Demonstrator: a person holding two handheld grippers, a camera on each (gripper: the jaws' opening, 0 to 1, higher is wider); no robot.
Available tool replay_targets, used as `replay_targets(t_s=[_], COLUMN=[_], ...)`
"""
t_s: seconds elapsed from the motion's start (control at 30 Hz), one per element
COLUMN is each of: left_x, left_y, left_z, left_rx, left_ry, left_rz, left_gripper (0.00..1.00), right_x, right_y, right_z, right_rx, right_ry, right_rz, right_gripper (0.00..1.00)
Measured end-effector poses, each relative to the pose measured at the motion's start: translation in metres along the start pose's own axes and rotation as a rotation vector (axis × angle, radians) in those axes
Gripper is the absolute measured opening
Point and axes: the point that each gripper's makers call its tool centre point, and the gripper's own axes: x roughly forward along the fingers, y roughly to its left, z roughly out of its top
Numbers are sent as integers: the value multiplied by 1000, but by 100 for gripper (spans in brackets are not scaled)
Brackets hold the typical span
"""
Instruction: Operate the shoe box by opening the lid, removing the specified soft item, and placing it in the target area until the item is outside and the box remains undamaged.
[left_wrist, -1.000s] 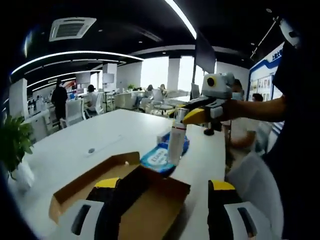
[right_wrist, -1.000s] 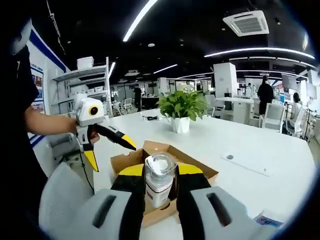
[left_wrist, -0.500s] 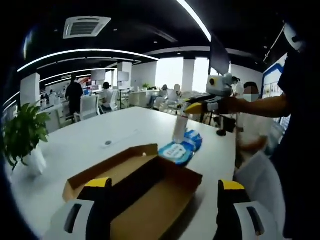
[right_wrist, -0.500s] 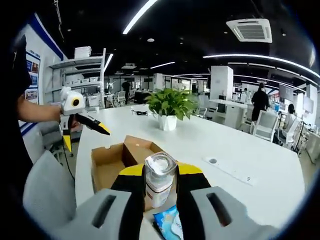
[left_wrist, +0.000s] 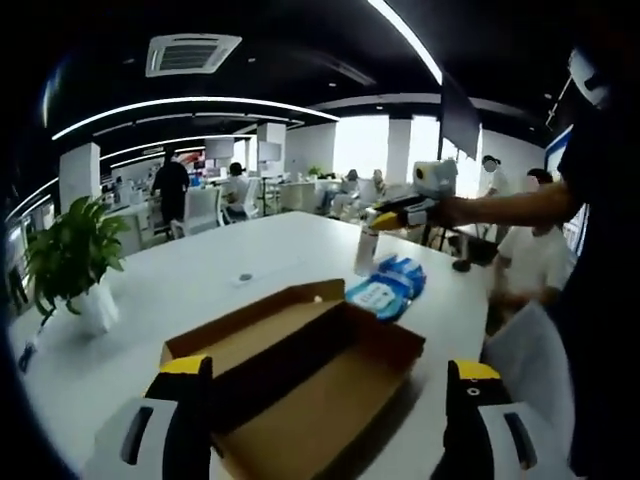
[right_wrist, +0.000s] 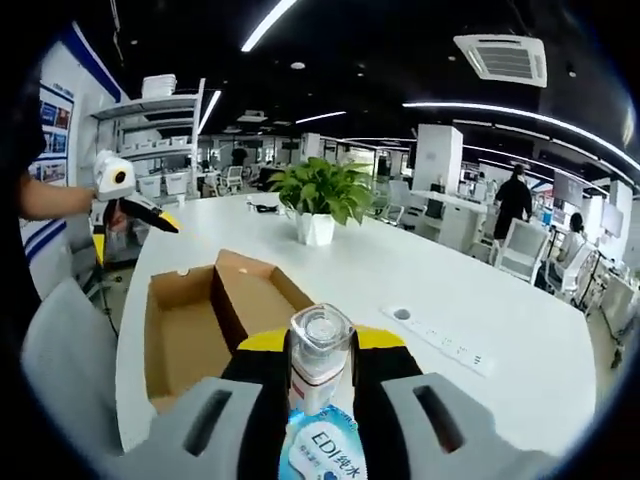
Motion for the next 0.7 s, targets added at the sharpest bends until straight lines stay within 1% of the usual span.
replay_targets(t_s=[0.03,0.13,0.17,0.2,0.23,0.27,0.37,0.57,0.7], left_x=[-2,-7,-9,-9,-8,-10,-14,-21,-23], left_y=[2,8,9,7,6,7,11,17,19], left_z=[-1,-3,-3,-3,-3,-5,-10,-19,-27], left_rx=[-5,-3,-6,-12,-19,-23,-38,-44,-66], left_ry=[-1,-12,-18,-18,-16,-14,-10,-5,10], left_rz=[11,36,45,48,53,61,73,106,118], left_gripper=[100,100,100,100,100,100,100,100,100], right_x=[2,5,7,9,9,10,16,23,27], right_y=[-6,-14,-21,-25,-26,-28,-39,-46,-55], right_z=[-4,-11,-17,-20,-20,-21,-30,-47,-58], right_rx=[4,2,2,1,-7,-7,-14,-45,-47], right_ry=[8,26,34,38,44,45,66,108,119], right_rz=[-8,-23,-27,-30,-38,-39,-50,-56,-63], right_gripper=[20,20,20,20,20,20,20,21,21])
